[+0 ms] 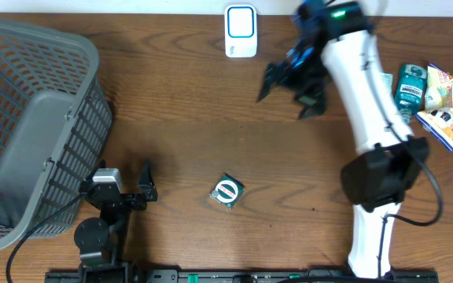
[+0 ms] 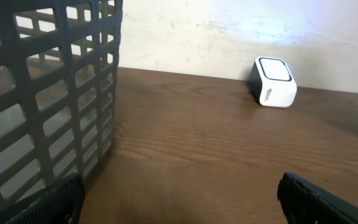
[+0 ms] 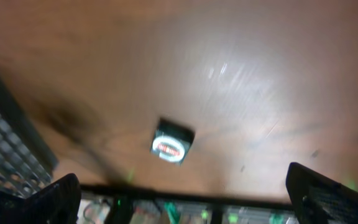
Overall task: Scan the item barcode
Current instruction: 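Carry the wipes pack to the right side and release it, then reach the right gripper down and grasp the green Zam-Buk tin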
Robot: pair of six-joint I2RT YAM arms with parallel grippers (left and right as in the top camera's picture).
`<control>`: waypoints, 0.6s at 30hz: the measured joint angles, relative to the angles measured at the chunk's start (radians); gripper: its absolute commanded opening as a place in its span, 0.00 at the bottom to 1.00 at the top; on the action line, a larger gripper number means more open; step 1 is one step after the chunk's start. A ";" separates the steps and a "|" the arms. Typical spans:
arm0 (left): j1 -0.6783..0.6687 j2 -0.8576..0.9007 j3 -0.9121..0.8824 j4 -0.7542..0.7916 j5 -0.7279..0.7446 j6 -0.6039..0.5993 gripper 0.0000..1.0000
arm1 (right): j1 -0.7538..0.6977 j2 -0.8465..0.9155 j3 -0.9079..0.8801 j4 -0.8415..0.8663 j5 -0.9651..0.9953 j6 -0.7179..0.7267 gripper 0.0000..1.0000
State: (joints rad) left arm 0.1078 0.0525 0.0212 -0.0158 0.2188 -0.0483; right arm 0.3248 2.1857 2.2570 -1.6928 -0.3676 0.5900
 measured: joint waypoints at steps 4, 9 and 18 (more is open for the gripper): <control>0.000 0.000 0.000 0.000 0.000 0.000 0.98 | 0.142 0.002 -0.087 -0.002 0.065 0.134 0.99; 0.000 0.000 0.000 0.000 0.000 0.000 0.98 | 0.309 0.004 -0.170 -0.002 0.169 0.288 0.99; 0.000 0.000 0.000 0.000 0.000 0.000 0.98 | 0.460 0.006 -0.307 0.053 0.251 0.481 0.99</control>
State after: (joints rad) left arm 0.1078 0.0525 0.0212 -0.0158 0.2188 -0.0479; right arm 0.7849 2.1918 1.9503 -1.6394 -0.1169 1.0714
